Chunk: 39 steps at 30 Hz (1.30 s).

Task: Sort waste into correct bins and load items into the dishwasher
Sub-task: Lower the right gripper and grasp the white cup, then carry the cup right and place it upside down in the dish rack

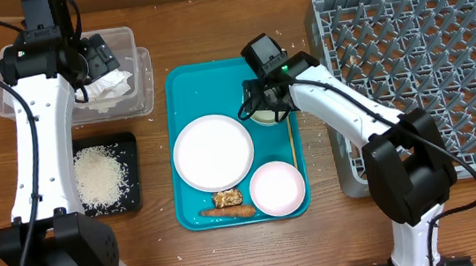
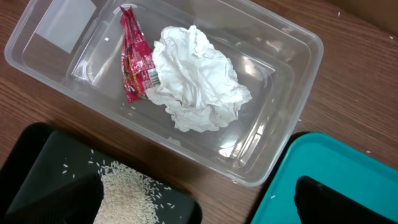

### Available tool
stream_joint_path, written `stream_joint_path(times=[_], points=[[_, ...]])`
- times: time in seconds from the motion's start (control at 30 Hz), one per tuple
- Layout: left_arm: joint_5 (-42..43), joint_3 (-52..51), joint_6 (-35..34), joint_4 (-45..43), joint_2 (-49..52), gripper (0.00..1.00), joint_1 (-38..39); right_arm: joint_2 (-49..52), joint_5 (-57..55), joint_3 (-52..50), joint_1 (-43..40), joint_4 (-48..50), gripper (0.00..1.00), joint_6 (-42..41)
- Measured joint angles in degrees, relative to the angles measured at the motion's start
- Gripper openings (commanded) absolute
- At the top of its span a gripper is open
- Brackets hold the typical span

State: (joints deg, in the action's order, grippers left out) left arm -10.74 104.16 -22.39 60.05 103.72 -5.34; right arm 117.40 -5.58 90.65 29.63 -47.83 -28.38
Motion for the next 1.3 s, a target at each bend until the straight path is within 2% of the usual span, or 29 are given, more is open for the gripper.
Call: stream_joint_path(times=[0.1,0.23,0.3,0.47,0.8,0.93,1.03,1.3], points=[[0.0,0.0,0.0,0.0,0.0,1.0,0.0,0.0,-0.22,0.0,0.0,-0.28,0.71,-0.13],[0.0,0.0,0.0,0.0,0.0,1.0,0.0,0.0,-0.42,0.0,0.0,-0.61,0.7,-0.11],[0.0,0.0,0.0,0.02,0.0,1.0,0.0,0.0,-0.44,0.11,0.0,-0.9,0.65,-0.09],[0.0,0.0,0.0,0.02,0.0,1.0,0.0,0.0,-0.44,1.57,0.0,-3.54,0.65,-0.11],[0.0,0.0,0.0,0.0,0.0,1.0,0.0,-2.05,-0.76,16.11,-2.97,-12.94,0.64,0.42],[0.0,0.0,0.0,0.0,0.0,1.0,0.0,-5.75,-2.54,23.47,-8.11,-16.79,0.65,2.16],[0.0,0.0,0.0,0.0,0.0,1.0,0.0,-8.52,-4.94,28.2,-15.04,-19.28,0.65,3.37],[0.0,0.0,0.0,0.04,0.0,1.0,0.0,-9.44,-6.75,29.64,-34.36,-19.98,0.65,4.46]])
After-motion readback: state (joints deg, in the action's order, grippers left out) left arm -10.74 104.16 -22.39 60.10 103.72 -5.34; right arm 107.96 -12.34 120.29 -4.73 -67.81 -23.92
